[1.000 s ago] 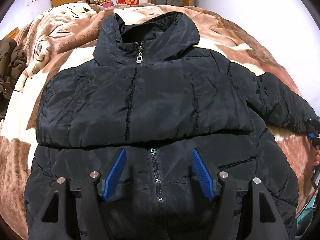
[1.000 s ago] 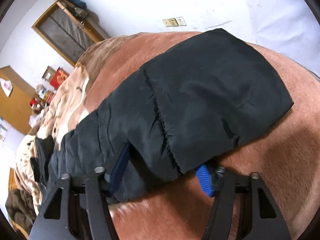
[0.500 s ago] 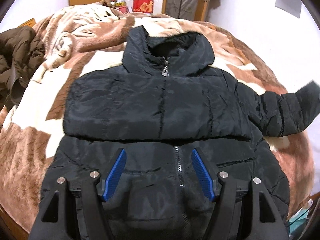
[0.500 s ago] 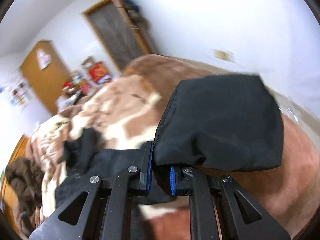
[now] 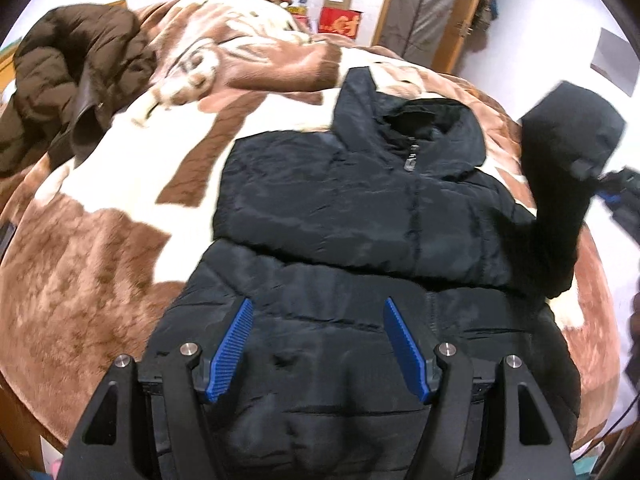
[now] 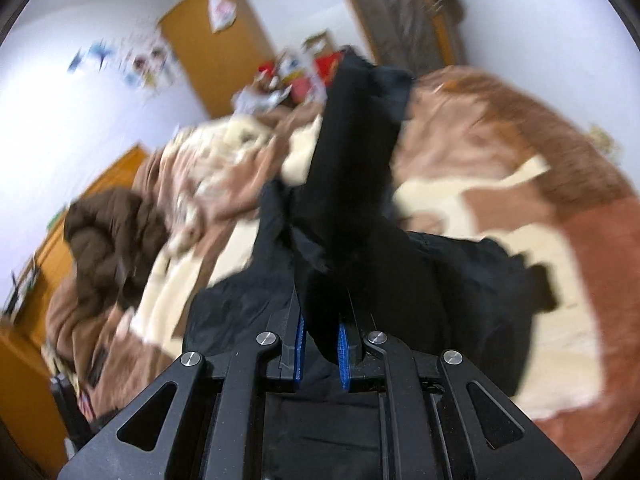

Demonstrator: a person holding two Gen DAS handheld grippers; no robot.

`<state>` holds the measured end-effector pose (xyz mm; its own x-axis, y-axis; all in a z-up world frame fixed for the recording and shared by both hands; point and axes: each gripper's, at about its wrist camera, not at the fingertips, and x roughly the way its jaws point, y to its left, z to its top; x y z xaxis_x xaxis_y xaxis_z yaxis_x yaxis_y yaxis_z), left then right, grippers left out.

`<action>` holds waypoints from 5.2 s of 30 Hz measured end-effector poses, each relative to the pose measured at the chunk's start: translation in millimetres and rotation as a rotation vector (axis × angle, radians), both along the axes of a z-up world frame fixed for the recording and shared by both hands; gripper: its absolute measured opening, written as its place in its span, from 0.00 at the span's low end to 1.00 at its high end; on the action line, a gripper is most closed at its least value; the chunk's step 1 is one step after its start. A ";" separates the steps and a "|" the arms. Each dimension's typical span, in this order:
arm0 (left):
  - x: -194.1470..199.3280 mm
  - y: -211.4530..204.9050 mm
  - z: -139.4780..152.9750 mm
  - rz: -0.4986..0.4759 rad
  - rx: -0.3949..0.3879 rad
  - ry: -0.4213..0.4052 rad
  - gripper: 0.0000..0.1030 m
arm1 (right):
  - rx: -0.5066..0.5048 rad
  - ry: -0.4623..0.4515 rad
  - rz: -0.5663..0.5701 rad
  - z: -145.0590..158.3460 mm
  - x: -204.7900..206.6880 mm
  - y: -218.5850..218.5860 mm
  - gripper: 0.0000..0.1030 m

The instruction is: Fold large clothes

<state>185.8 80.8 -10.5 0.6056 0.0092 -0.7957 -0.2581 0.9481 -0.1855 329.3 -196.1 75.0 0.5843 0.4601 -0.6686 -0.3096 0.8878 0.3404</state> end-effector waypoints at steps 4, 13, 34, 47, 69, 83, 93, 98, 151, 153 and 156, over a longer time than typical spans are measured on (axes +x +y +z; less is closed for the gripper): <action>-3.1 16.9 -10.9 0.031 -0.014 0.015 0.68 | -0.041 0.096 0.059 -45.0 8.4 40.6 0.13; 0.4 31.3 -23.4 0.048 -0.041 0.033 0.68 | -0.032 0.199 0.109 -95.2 14.7 60.0 0.41; 119.0 -71.9 2.5 -0.222 0.007 -0.097 0.68 | -0.101 0.092 -0.278 -82.1 27.4 -124.4 0.37; 146.6 -72.4 -69.0 -0.197 0.142 0.082 0.59 | -0.235 0.175 -0.167 -135.6 55.6 -97.6 0.36; 206.2 -62.0 -85.8 -0.191 0.168 0.032 0.63 | -0.410 0.127 -0.127 -148.2 128.3 -67.1 0.35; 146.5 -56.7 -51.9 -0.243 0.178 0.014 0.58 | -0.325 0.097 -0.071 -105.8 47.9 -58.2 0.35; 152.3 -60.4 -81.8 -0.235 0.151 0.040 0.62 | -0.384 0.148 -0.043 -143.2 62.6 -46.6 0.35; 153.5 -65.6 -85.0 -0.231 0.174 0.045 0.62 | -0.408 0.141 -0.045 -145.8 60.6 -42.9 0.35; -57.2 -71.3 66.4 -0.175 0.134 -0.108 0.59 | -0.174 -0.041 -0.020 -0.6 -152.7 5.8 0.50; -40.8 -65.6 60.5 -0.169 0.130 -0.094 0.59 | -0.180 -0.024 -0.015 -5.8 -137.5 7.4 0.50; -16.0 -57.7 53.1 -0.166 0.122 -0.079 0.59 | -0.194 -0.005 -0.007 -13.4 -108.8 10.5 0.50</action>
